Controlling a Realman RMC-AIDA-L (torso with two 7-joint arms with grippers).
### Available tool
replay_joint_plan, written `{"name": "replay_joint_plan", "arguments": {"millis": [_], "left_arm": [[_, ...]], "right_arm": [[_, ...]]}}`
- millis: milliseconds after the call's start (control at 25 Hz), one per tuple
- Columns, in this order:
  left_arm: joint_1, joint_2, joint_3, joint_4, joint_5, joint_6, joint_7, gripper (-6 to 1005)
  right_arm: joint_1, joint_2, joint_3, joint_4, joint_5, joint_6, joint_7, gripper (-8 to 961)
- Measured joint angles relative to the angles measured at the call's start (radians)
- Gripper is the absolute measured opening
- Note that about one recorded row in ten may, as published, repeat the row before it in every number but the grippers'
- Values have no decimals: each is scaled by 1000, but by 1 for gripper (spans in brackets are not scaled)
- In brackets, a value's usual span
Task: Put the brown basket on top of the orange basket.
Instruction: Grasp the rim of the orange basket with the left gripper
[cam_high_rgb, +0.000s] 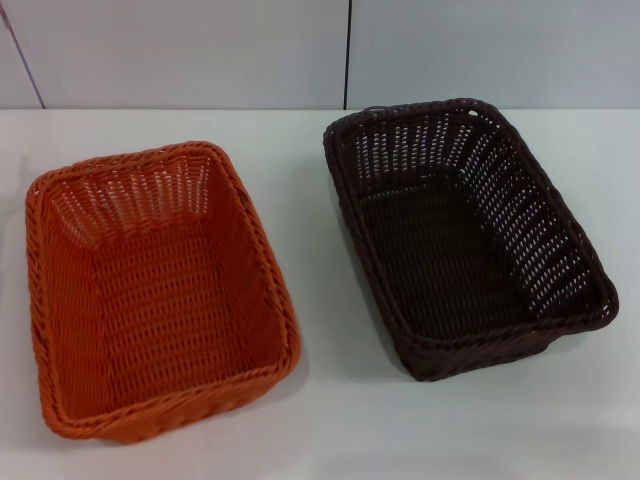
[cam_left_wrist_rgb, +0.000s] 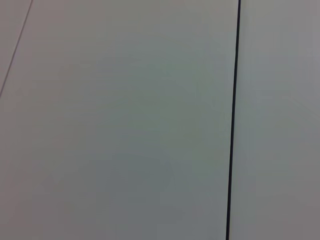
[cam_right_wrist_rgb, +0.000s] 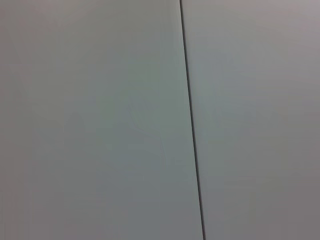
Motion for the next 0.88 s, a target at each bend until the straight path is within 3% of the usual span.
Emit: {"name": "replay_joint_plan", "arguments": {"millis": [880], "left_arm": [[19,-1,2,-3,-1,5,-10,801]], "right_arm": [[1,0,-1,-5,0,-1,0,636]]}}
